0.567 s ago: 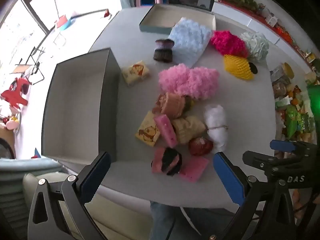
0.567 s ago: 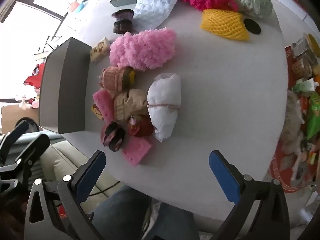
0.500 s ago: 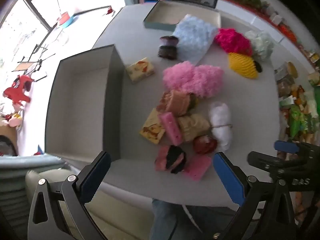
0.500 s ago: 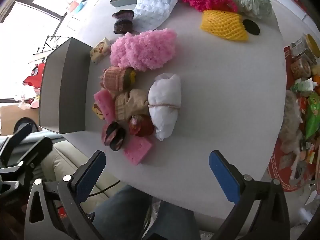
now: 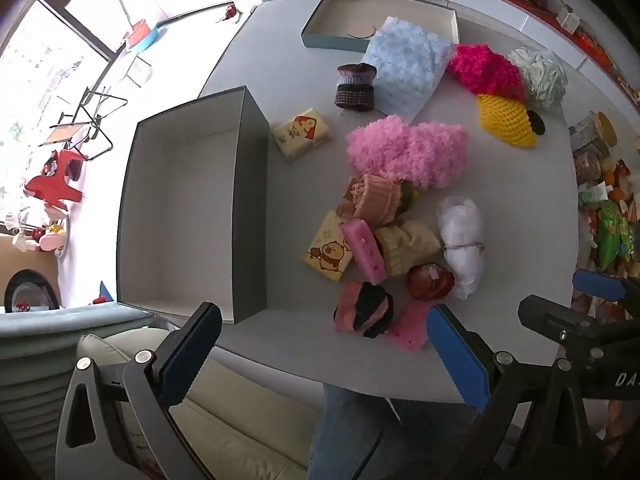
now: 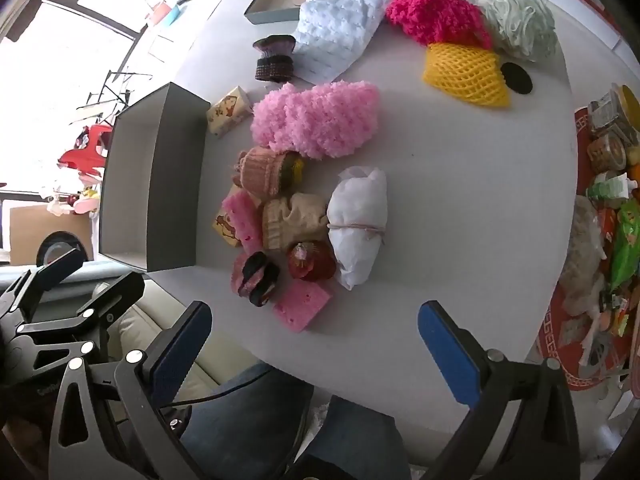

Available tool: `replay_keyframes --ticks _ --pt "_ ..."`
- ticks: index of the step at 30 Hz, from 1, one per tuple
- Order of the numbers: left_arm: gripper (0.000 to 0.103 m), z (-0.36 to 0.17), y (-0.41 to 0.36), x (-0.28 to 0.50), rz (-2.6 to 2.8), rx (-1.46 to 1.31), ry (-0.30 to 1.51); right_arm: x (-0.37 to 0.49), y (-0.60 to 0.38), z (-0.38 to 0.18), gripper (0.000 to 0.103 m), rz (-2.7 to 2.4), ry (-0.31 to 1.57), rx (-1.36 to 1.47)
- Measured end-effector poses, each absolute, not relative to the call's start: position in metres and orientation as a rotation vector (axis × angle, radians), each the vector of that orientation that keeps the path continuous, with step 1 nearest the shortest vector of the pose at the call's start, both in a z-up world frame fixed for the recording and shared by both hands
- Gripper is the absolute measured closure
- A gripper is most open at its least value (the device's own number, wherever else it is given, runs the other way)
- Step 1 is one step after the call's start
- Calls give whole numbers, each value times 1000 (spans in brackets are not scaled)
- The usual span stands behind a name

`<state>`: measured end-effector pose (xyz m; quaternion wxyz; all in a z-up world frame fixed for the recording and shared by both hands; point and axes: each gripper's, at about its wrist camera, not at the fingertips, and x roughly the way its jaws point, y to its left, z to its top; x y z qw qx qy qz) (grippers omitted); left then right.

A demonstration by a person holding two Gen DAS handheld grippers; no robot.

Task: Organize soft objects
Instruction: 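Move both tools toward the pile of soft objects on the table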

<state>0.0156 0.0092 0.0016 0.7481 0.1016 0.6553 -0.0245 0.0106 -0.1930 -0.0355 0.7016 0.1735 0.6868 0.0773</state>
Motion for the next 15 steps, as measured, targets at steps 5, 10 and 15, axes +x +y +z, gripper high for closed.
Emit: replay_keyframes --ticks 5,10,15 --pt "0 0 11 15 -39 198 1453 11 -199 -36 0 162 1533 426" --pt "0 -4 11 9 -19 177 1472 8 -200 -36 0 157 1534 431" --pt "0 -7 10 0 -2 182 1487 3 -199 -45 0 179 1557 444"
